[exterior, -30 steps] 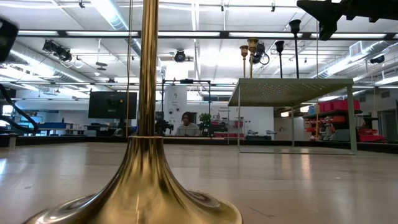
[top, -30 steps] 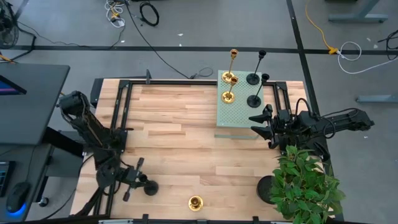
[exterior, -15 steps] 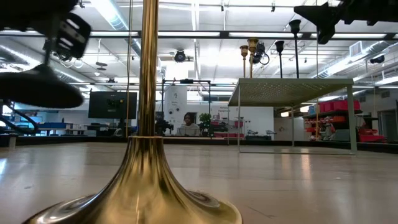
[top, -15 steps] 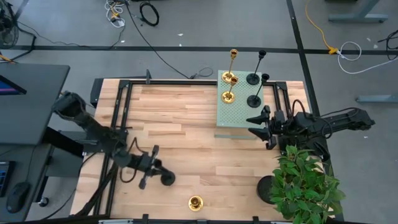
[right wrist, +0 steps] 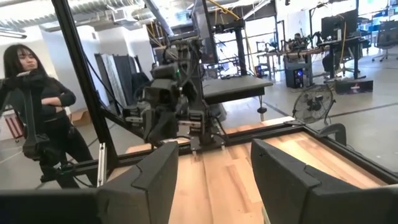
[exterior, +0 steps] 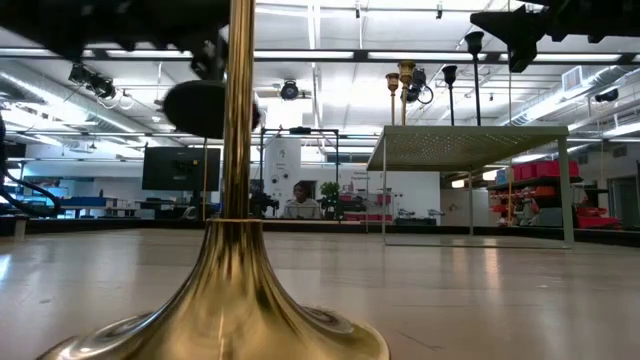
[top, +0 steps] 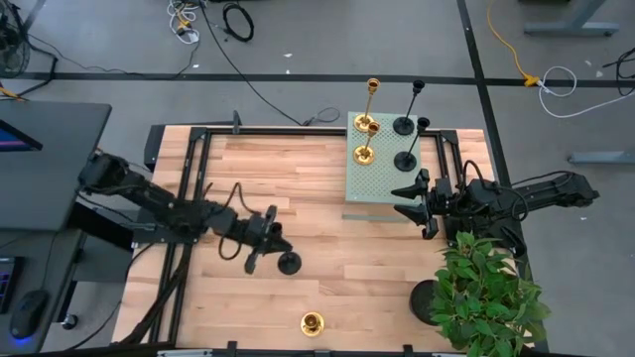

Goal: Pick & Place candle stick holders
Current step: Put the black candle holder on top of the shelf aligned with the other black candle holders

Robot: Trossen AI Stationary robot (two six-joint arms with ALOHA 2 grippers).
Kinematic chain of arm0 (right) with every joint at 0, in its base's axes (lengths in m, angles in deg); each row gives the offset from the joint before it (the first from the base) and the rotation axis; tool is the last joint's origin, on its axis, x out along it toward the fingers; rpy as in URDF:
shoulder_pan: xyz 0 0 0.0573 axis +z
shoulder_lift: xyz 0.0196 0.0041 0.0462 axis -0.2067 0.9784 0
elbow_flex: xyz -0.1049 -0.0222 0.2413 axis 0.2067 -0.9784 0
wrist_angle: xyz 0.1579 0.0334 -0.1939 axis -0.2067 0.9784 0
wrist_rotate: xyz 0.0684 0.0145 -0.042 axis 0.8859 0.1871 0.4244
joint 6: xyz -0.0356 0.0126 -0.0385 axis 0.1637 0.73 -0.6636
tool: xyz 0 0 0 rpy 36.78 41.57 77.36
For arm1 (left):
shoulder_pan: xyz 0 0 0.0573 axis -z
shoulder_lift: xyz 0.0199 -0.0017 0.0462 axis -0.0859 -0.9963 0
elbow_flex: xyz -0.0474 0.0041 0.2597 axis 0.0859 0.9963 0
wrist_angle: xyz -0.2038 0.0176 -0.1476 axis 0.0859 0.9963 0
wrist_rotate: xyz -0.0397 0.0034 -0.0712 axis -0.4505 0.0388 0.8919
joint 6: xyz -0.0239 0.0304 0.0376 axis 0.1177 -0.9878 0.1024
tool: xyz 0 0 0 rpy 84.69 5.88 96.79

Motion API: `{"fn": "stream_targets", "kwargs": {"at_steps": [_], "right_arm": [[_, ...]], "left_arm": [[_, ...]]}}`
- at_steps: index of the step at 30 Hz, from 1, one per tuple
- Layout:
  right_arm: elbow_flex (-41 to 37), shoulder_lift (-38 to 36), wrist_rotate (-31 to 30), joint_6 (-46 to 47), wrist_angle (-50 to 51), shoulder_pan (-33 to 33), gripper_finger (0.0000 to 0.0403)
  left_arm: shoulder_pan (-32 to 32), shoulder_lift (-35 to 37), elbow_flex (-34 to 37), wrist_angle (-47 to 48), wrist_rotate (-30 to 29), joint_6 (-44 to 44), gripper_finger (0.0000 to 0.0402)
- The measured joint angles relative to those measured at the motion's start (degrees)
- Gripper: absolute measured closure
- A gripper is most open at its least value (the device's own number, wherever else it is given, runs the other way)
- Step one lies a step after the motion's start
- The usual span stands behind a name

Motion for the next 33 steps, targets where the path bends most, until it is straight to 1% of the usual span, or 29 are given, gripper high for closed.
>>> {"fn": "stream_targets", "kwargs": {"at_steps": [5,7,13,18,21,24,33], "right_arm": [[0.00,0.00,0.01,-0.48,-0.02,0.00,0.0199],[0.00,0.00,0.01,-0.48,-0.02,0.00,0.0199],[0.00,0.00,0.01,-0.50,0.05,0.00,0.0199],[0.00,0.00,0.05,-0.87,0.95,0.00,0.0199],[0.00,0.03,0.09,-0.94,1.27,0.00,0.0199],[0.00,0.17,1.28,-1.18,1.25,-0.01,0.0199],[0.00,0.61,3.07,-1.37,1.64,0.00,0.0199]], "left_arm": [[-5.78,0.00,-8.89,13.70,2.71,-2.93,0.0388],[-7.64,-0.02,-11.69,17.35,3.57,-5.13,0.0388],[-13.09,-0.04,-17.74,18.79,9.75,-9.44,0.0392],[-16.98,-2.13,-21.75,19.87,12.45,-12.32,0.0392],[-19.00,-5.75,-25.65,19.52,14.64,-12.43,0.0393],[-20.67,-10.89,-30.50,19.72,17.82,-12.51,0.0391],[-24.16,-26.38,-47.69,22.75,26.85,-12.58,0.0393]]}}
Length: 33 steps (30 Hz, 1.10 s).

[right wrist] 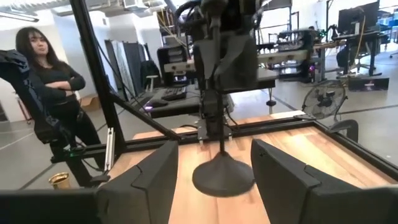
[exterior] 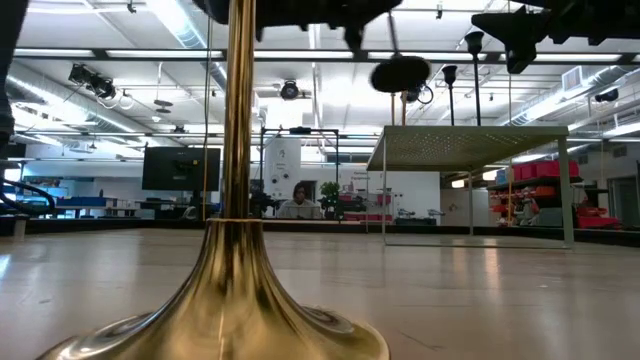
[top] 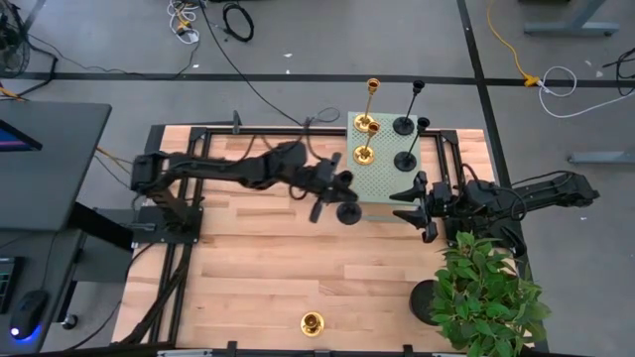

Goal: Pick & Place candle stick holders
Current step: Put the black candle holder on top of the shelf aligned with the other black candle holders

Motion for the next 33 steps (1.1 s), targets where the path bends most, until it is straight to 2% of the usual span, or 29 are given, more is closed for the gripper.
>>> {"fn": "stream_targets", "kwargs": {"at_steps": [9,14,17,22,26,33], "right_arm": [[0.00,0.93,-0.11,0.00,0.02,0.00,0.0199],[0.00,1.98,-0.47,-0.05,-0.02,0.00,0.0199],[0.00,3.02,-2.94,-0.82,-0.57,0.00,0.0199],[-0.02,5.39,-6.51,-2.41,-3.09,-0.03,0.0199],[-0.02,7.88,-6.63,-2.64,-6.44,-0.38,0.0199],[-0.02,12.74,-6.67,-3.14,-11.34,-1.83,0.0199]], "left_arm": [[-0.77,-10.34,-14.81,3.69,4.30,-0.90,0.0393],[-0.83,-14.27,-19.88,4.99,4.76,-0.93,0.0385],[-0.88,-16.28,-22.16,5.47,4.77,-1.00,0.0387],[-0.88,-17.94,-24.27,5.51,5.07,-2.36,0.0392],[-0.88,-17.96,-24.35,5.37,5.08,-2.38,0.0383],[-0.86,-17.96,-24.36,5.57,5.08,-2.40,0.0391]]}}
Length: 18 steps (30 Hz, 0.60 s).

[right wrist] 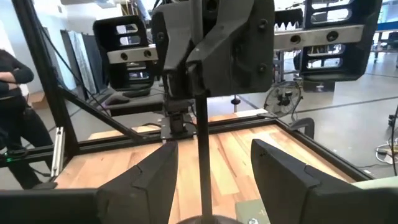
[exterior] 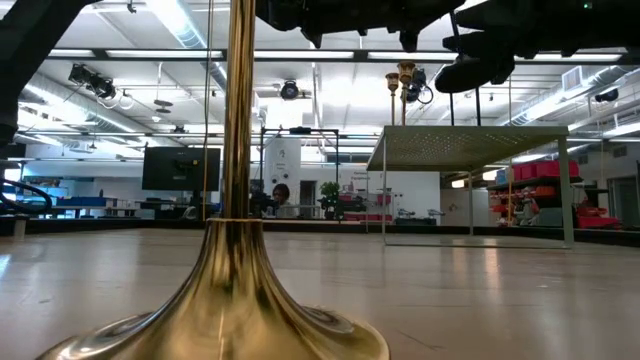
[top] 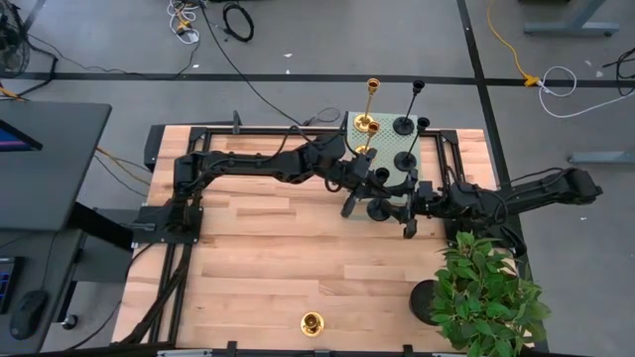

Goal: Pick & Place candle stick holders
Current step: Put the black candle holder on top of the shelf aligned with the other black candle holders

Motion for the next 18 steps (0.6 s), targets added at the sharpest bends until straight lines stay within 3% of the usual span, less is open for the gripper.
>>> {"fn": "stream_targets", "kwargs": {"at_steps": [4,9,18], "right_arm": [[0.00,2.15,0.00,-0.48,-2.90,-0.11,0.0199],[0.00,3.11,-0.01,-0.92,-4.26,-0.11,0.0214],[0.00,3.11,0.00,-2.39,-4.20,-0.11,0.0329]], "left_arm": [[0.05,0.00,0.00,0.72,0.00,0.00,0.0379],[0.04,0.00,0.00,0.77,0.00,0.00,0.0392],[0.07,0.00,0.00,0.77,0.00,0.00,0.0373]]}}
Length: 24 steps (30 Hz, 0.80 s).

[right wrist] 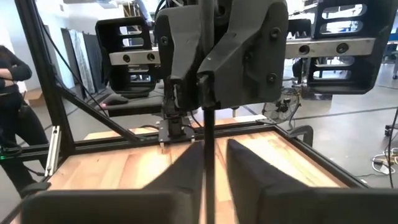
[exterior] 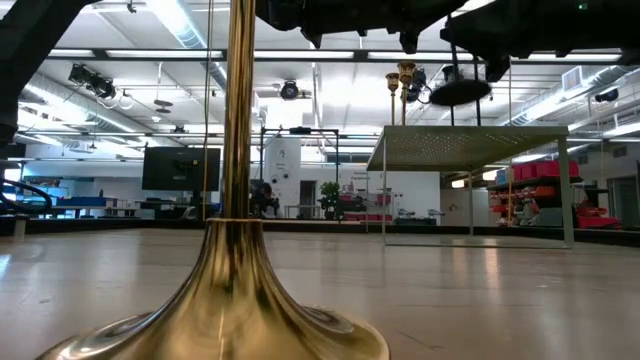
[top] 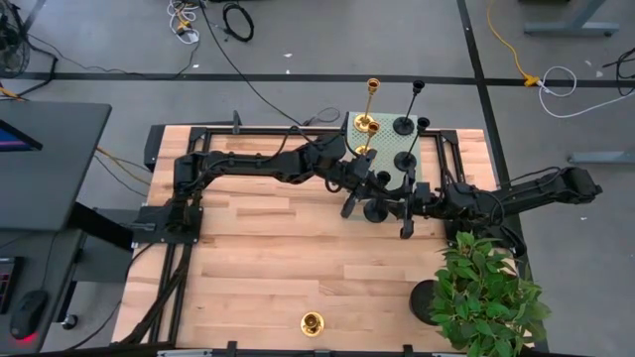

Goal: Pick & Place candle stick holders
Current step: Put the black candle holder on top of the shelf aligned with the other black candle holders

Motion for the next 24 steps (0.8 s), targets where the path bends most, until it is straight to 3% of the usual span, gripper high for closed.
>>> {"fn": "stream_targets", "kwargs": {"at_steps": [5,24], "right_arm": [[0.00,0.00,0.04,-1.58,0.09,0.02,0.0393],[0.00,-0.21,-1.42,-1.62,0.09,0.02,0.0402]], "left_arm": [[-0.02,0.01,0.00,0.02,-0.05,-0.01,0.0392],[-0.02,0.00,0.00,0.00,-0.11,0.04,0.0361]]}}
